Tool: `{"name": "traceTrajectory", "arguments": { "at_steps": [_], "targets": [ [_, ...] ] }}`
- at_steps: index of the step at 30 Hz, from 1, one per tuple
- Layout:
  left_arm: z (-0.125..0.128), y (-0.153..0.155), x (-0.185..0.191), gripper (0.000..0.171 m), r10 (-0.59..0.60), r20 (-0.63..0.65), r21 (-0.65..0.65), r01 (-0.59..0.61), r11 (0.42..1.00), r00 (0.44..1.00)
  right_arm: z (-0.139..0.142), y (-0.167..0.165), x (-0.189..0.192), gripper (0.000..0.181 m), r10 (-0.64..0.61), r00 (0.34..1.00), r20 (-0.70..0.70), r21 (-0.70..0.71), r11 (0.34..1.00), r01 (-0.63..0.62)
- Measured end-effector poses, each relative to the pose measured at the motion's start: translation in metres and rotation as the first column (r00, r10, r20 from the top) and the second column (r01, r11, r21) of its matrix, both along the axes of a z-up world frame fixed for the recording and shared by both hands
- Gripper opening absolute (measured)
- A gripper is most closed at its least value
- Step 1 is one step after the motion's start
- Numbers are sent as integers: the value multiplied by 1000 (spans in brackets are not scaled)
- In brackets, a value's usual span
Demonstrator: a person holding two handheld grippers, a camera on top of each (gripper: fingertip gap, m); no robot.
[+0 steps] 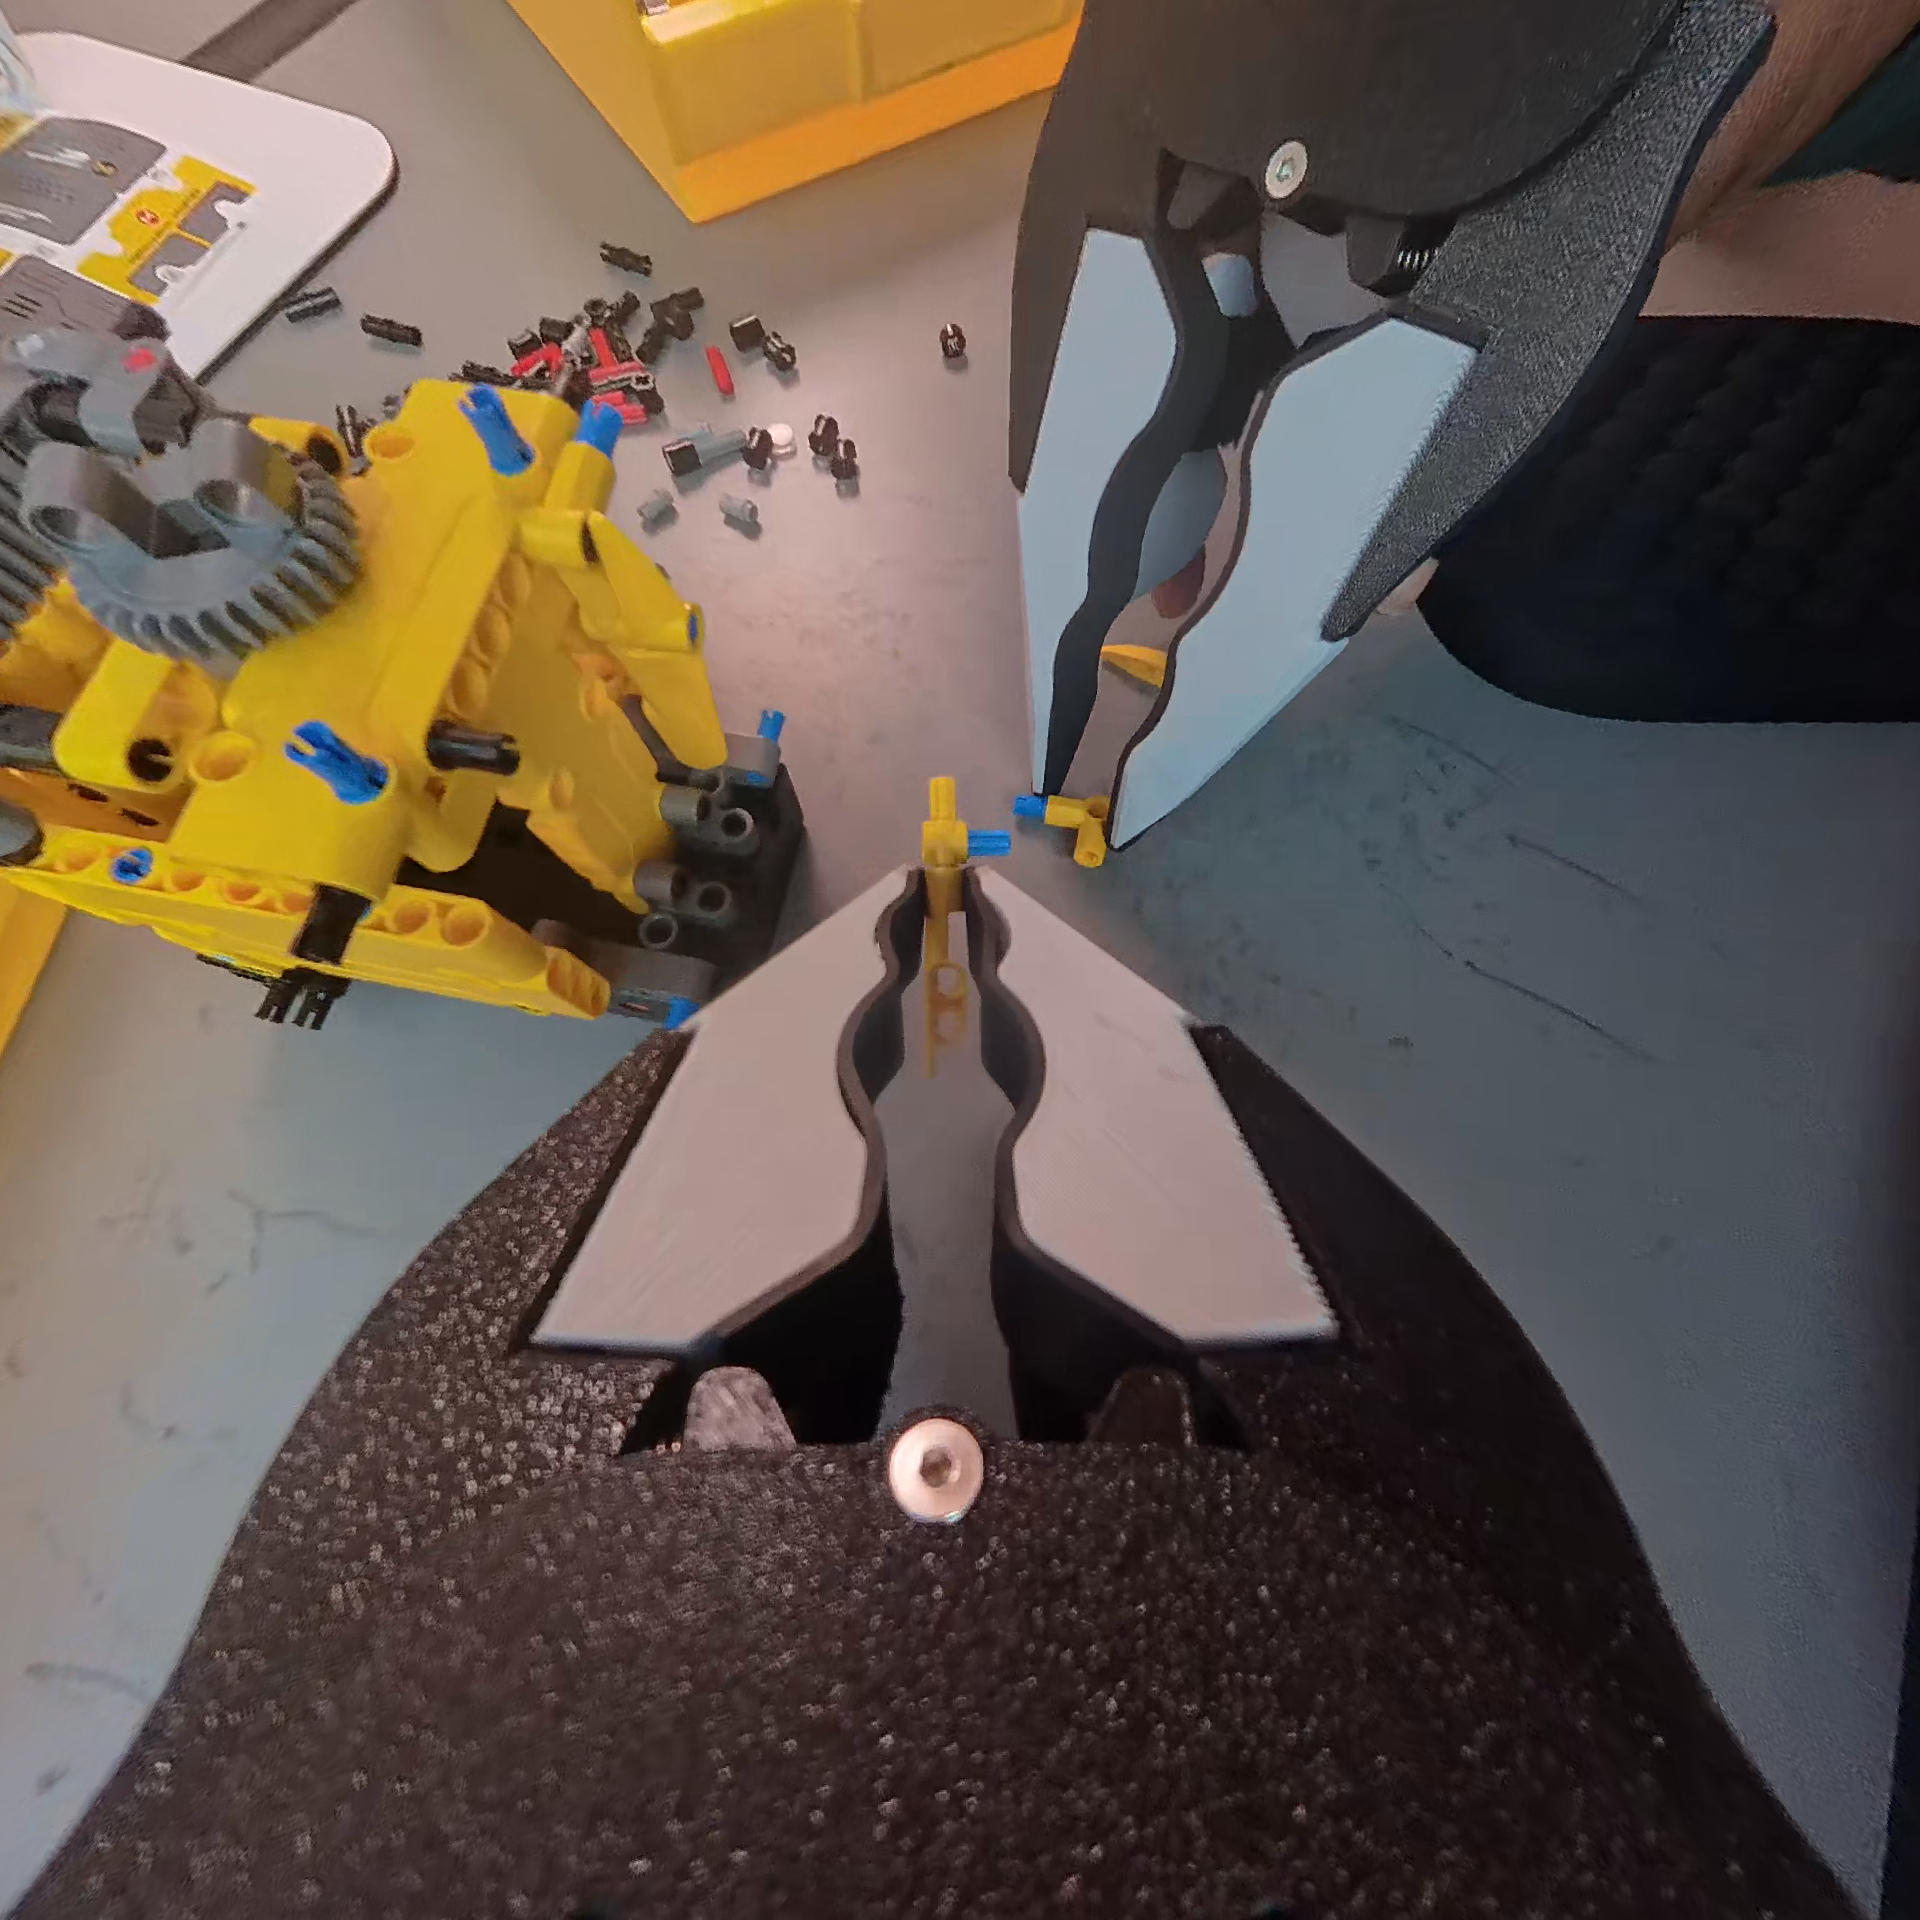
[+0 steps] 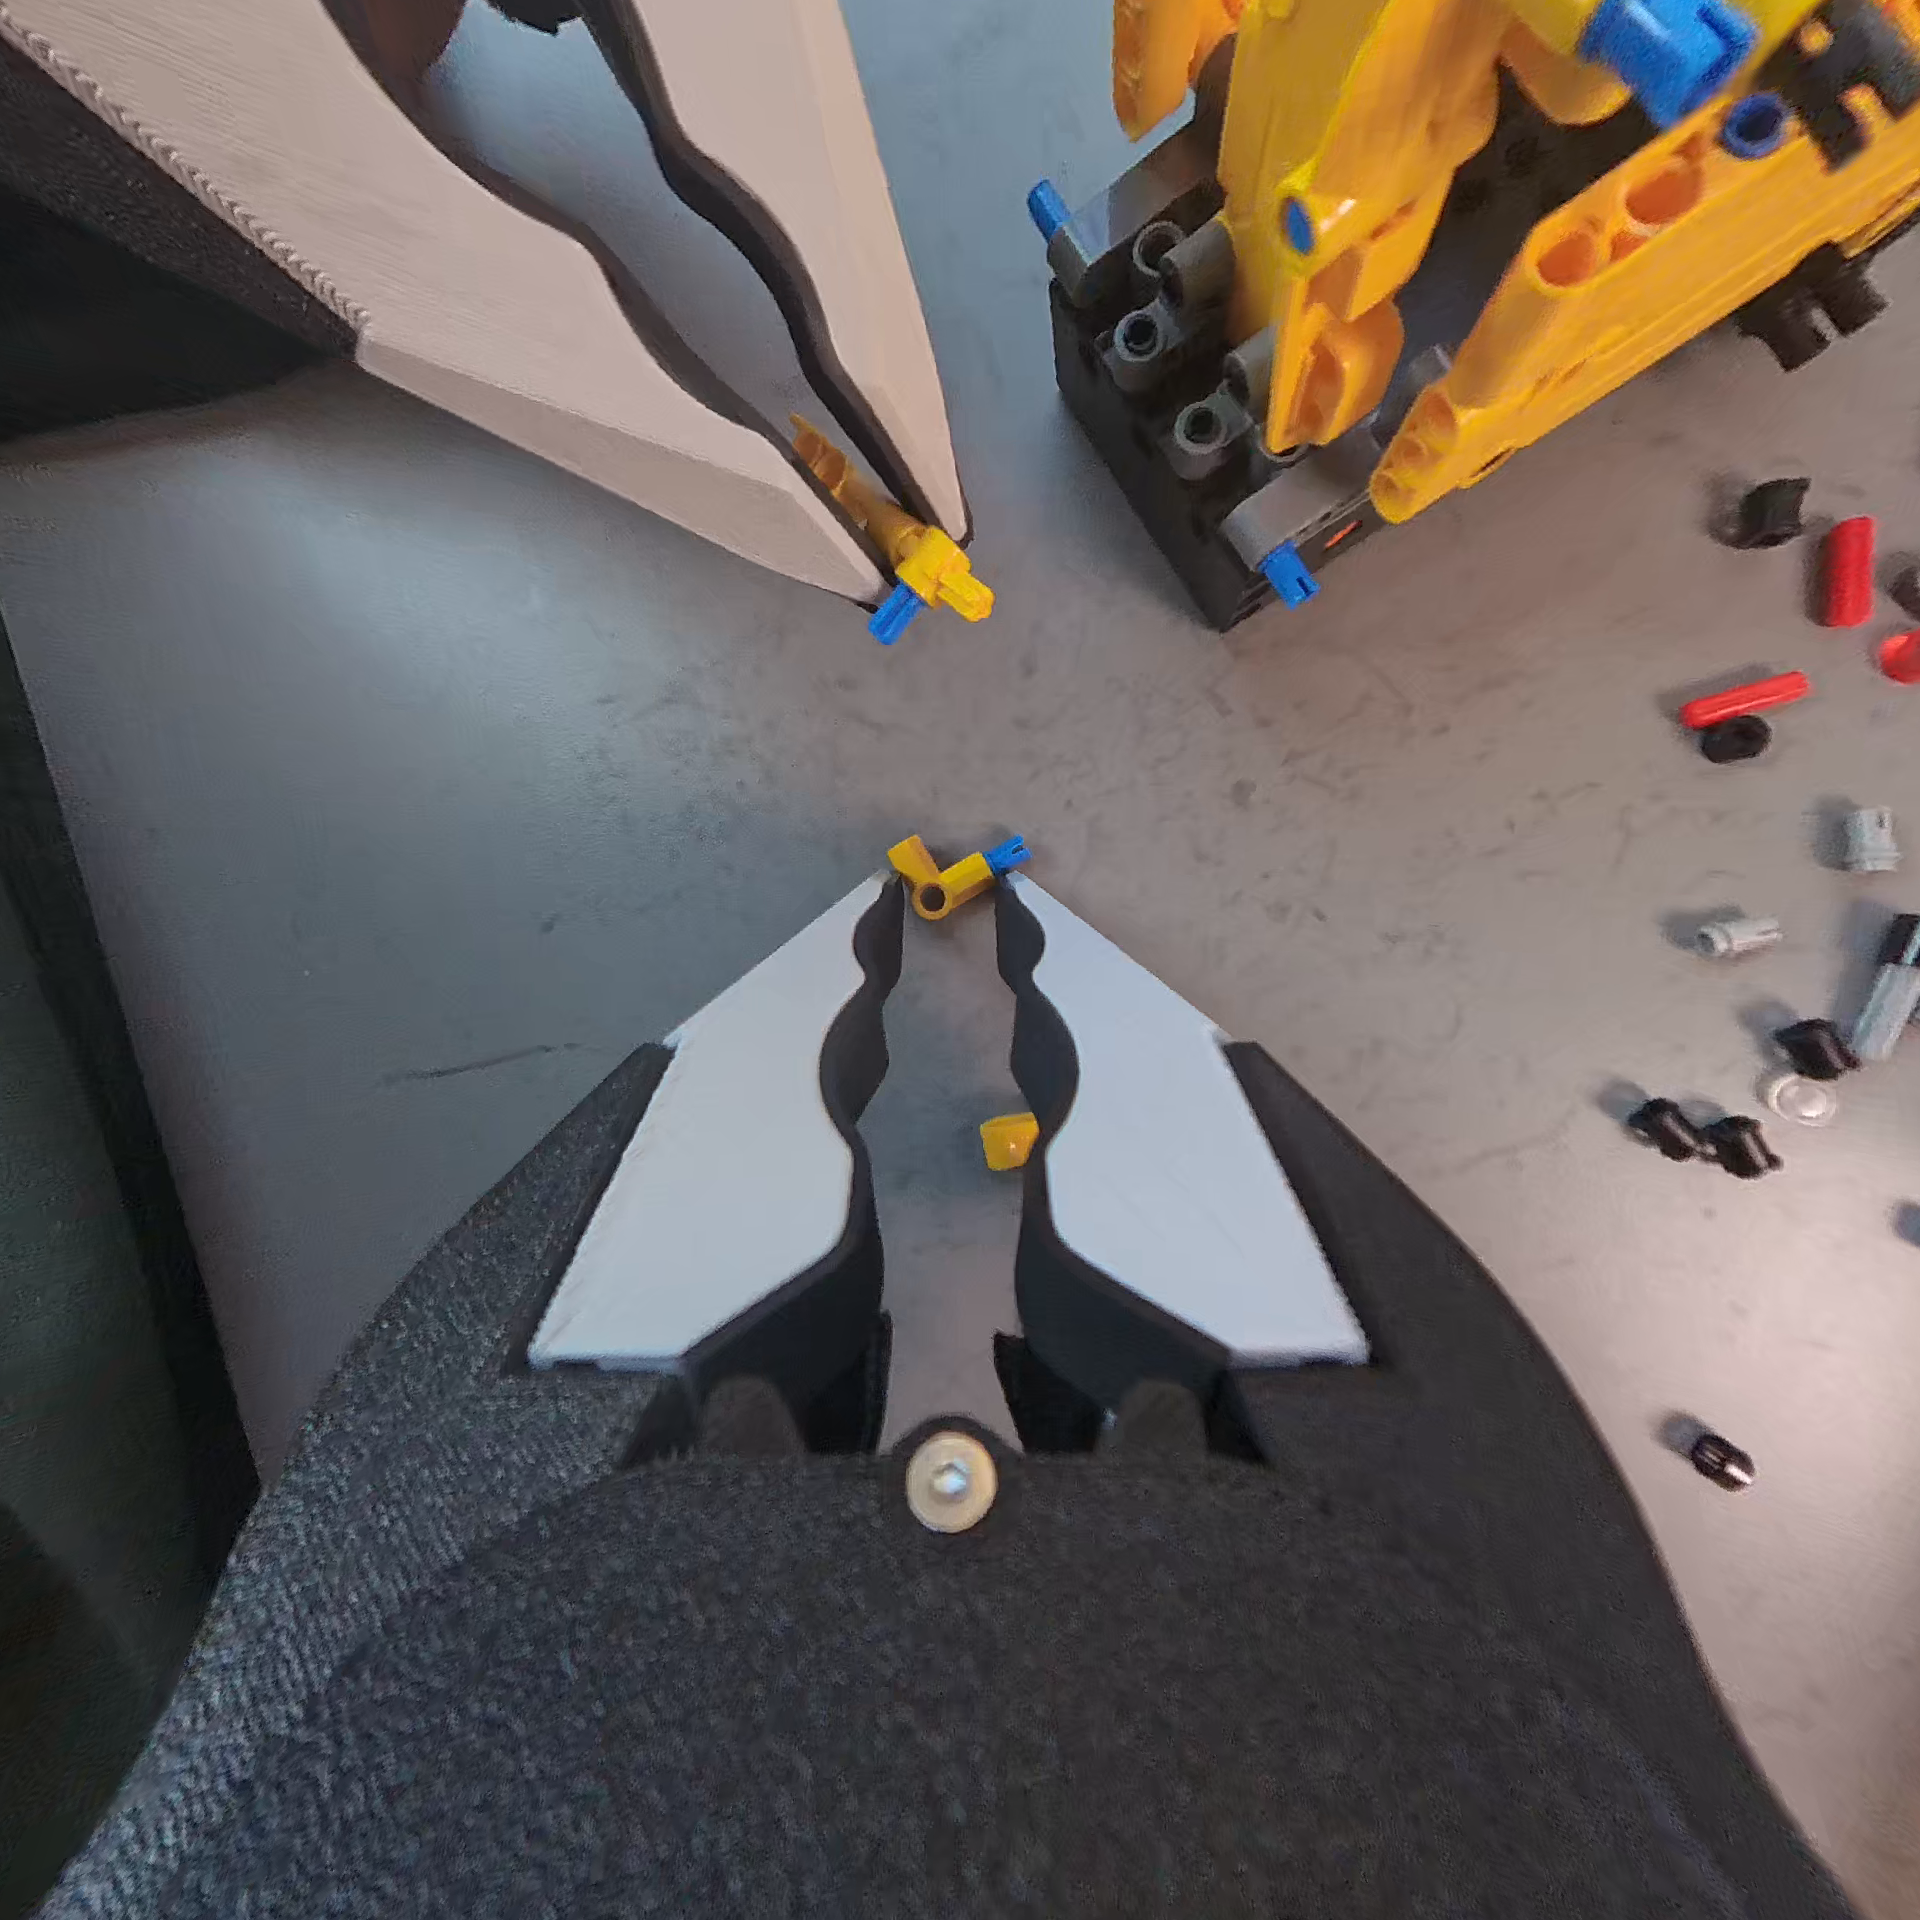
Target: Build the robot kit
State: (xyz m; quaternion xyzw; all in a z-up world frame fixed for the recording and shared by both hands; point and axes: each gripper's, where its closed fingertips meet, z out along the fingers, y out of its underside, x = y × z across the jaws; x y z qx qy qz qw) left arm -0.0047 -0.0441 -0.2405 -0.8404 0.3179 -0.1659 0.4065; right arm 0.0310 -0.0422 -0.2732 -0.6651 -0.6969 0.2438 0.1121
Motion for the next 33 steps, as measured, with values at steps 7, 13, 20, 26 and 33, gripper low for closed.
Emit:
{"name": "traceTrajectory", "arguments": {
  "at_steps": [7, 13, 20, 26, 33],
  "targets": [
    [-5, -7, 4, 7, -25, 85, -106, 34, 994, 996, 9, 7, 1, 16, 304, 952, -20, 361, 890, -276],
    [-2, -21, 18, 7, -72, 238, -223, 126, 967, 969, 6, -3, 13, 16, 466, 884, 34, 494, 761, -420],
    [-6, -34, 31, 6, -86, 372, -373, 234, 898, 924, 2, -11, 20, 17, 357, 934, 19, 217, 910, -353],
    [-9, -32, 28, 7, -85, 377, -398, 244, 884, 923, 8, -9, 23, 17, 61, 997, 44, -136, 989, -54],
    [-7, -39, 33, 7, -129, 422, -416, 318, 852, 897, 1, -9, 22, 13, -95, 988, 122, -188, 975, 117]
  ]
}}
